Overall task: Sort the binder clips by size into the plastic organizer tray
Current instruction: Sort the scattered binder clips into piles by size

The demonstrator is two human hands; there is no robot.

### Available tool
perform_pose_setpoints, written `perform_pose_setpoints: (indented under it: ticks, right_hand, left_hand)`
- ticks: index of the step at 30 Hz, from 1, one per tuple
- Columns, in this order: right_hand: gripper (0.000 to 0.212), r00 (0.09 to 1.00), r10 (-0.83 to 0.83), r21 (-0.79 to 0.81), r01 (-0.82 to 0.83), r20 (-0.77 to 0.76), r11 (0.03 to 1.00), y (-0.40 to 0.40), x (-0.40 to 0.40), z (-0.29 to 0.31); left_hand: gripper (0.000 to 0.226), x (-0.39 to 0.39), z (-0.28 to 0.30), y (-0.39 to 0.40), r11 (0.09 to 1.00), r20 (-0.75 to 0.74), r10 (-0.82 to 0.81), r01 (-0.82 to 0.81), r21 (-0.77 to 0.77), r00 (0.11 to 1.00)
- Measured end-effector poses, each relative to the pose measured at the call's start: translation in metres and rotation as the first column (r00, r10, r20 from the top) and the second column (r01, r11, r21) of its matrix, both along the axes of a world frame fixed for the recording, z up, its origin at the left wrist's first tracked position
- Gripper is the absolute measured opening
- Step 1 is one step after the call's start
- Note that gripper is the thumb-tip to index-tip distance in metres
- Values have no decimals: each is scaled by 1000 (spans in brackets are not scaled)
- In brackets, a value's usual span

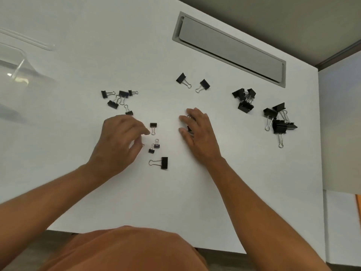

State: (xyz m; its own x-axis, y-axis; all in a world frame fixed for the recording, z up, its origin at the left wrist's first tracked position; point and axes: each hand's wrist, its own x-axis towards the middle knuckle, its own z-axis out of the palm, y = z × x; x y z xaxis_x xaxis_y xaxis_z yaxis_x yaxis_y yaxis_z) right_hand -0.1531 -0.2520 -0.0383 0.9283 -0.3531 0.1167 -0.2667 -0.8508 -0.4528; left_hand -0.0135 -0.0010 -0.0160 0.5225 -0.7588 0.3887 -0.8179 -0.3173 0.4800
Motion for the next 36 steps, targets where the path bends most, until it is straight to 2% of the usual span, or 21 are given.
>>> perform_pose_setpoints:
  ticks: [3, 10, 13, 17, 21, 24, 27, 30, 36]
  right_hand:
    - [23, 991, -122, 50, 119, 60, 992, 11, -12, 3]
    - [23, 967, -250, 128, 243, 39, 962, 59, -73, -2]
    - [29, 981, -190, 112, 187, 22, 976, 77, -88, 3]
    - [52, 989, -130, -78, 124, -70, 989, 102, -80, 13]
    - [37, 994, -110, -186, 105, -14, 977, 117, -66, 11]
    - [36, 997, -79, -212, 80, 12, 974, 118, -63, 10]
    - [37, 999, 44, -244, -42, 4, 969, 119, -60, 12]
    - [27, 993, 121, -261, -115, 9, 959, 120, -54, 10]
    - [12, 998, 38, -266, -23, 52, 964, 105, -75, 10]
  left_hand:
    - [18, -12, -16, 48, 998, 46, 27, -29, 63, 999]
    - [17, -31, -24, 81, 992, 5, -5, 4, 124, 1000]
    - [16, -31, -25, 80, 991, -7, 3, -2, 131, 1000]
    - [15, -30, -25, 80, 991, -19, 7, -4, 131, 1000]
    - [15, -29, -26, 81, 993, -32, 28, -24, 117, 999]
    - [14, -31, -27, 81, 994, -34, 36, -33, 100, 999]
    - [13, -31, -26, 80, 995, -30, 36, -33, 96, 999]
    - [13, -30, -26, 80, 995, -26, 37, -34, 96, 999]
    - [14, -30, -26, 80, 994, -36, 48, -45, 96, 998]
